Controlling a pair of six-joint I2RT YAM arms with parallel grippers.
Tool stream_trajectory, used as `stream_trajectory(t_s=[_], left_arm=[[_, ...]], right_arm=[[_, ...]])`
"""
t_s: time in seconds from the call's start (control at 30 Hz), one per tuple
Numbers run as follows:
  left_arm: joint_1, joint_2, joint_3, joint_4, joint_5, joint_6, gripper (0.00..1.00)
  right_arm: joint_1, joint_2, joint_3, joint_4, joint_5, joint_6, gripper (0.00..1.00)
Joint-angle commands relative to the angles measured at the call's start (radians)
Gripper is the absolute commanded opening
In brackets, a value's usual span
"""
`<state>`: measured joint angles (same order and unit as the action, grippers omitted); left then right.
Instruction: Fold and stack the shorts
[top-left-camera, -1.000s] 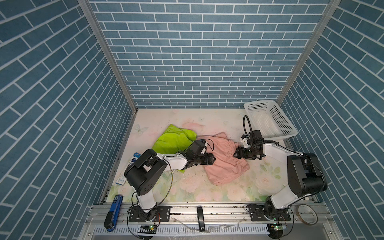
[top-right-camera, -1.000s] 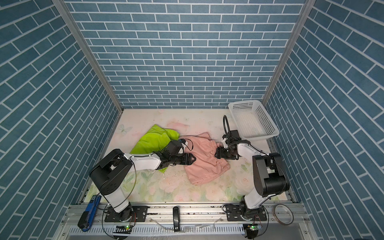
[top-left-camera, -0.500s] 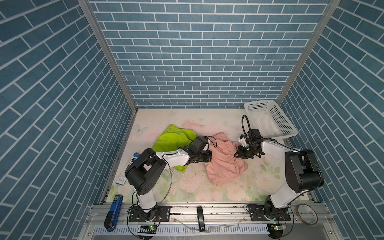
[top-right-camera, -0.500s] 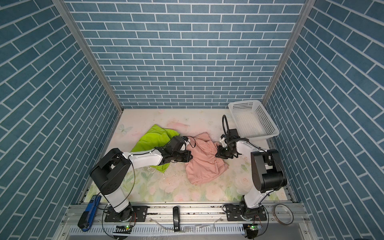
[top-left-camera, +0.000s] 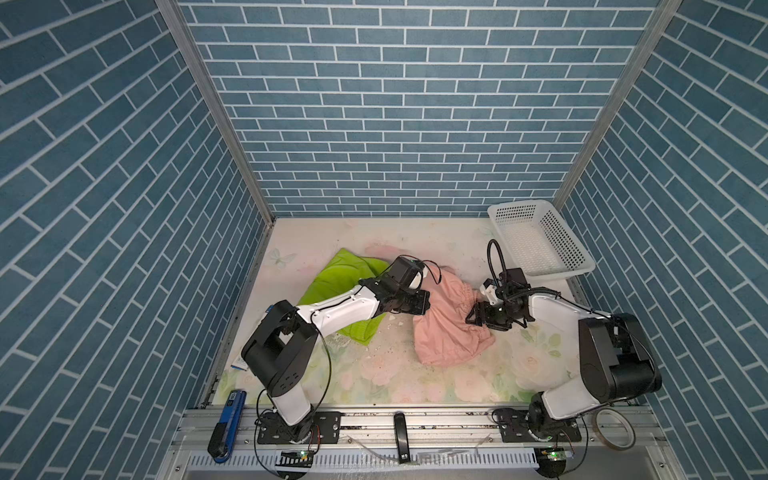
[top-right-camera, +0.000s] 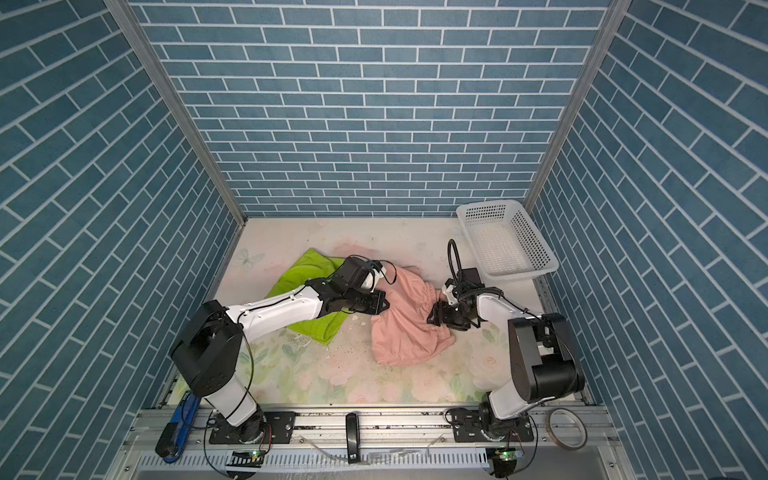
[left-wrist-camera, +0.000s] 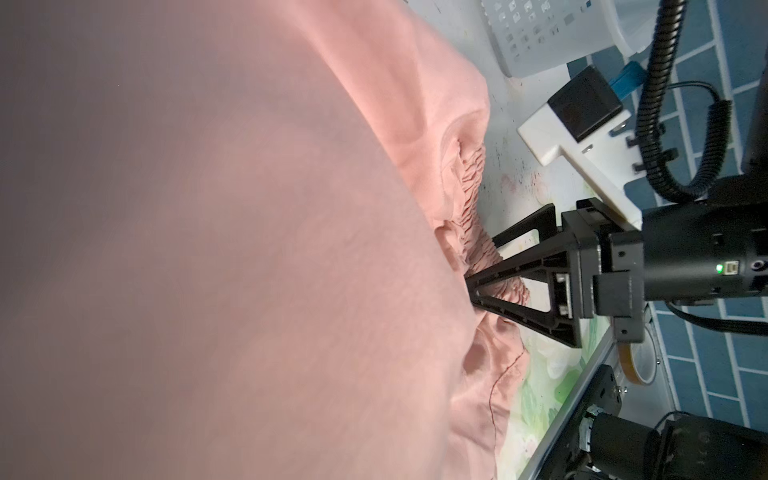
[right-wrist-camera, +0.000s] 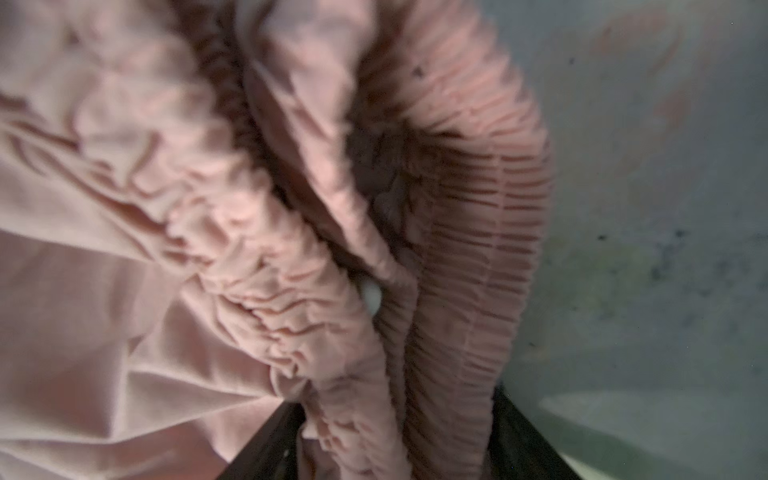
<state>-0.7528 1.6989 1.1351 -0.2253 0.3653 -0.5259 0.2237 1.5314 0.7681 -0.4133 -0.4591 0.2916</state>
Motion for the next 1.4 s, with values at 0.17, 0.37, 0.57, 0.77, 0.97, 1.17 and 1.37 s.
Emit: stream_trajectory(t_s=[0.17, 0.37, 0.57, 0.77, 0.97, 1.17, 1.37], left_arm=[[0.019, 0.051, 0.009, -0.057, 0.032, 0.028, 0.0], [0.035, 0.084, 0.004, -0.041, 0.045, 0.026, 0.0], [0.036, 0.097, -0.001, -0.034, 0.047, 0.023, 0.0], [0.038, 0.097, -0.005, -0.034, 0.046, 0.02, 0.0], [0.038, 0.102, -0.005, -0.029, 0.048, 0.012, 0.0], [0.04, 0.096, -0.007, -0.031, 0.047, 0.012, 0.0], [0.042, 0.095, -0.009, -0.024, 0.05, 0.008, 0.0]], right_arm=[[-0.009, 0.008, 0.014, -0.016, 0.036, 0.027, 0.72], [-0.009, 0.049, 0.089, -0.048, 0.06, 0.012, 0.73], [-0.009, 0.098, 0.217, -0.197, 0.173, -0.085, 0.74], [-0.008, 0.143, 0.278, -0.233, 0.139, -0.158, 0.97], [0.012, 0.2, 0.283, -0.223, 0.122, -0.17, 0.98], [0.02, 0.247, 0.249, -0.19, 0.101, -0.142, 0.95], [0.056, 0.245, 0.25, -0.167, 0.025, -0.12, 0.72]])
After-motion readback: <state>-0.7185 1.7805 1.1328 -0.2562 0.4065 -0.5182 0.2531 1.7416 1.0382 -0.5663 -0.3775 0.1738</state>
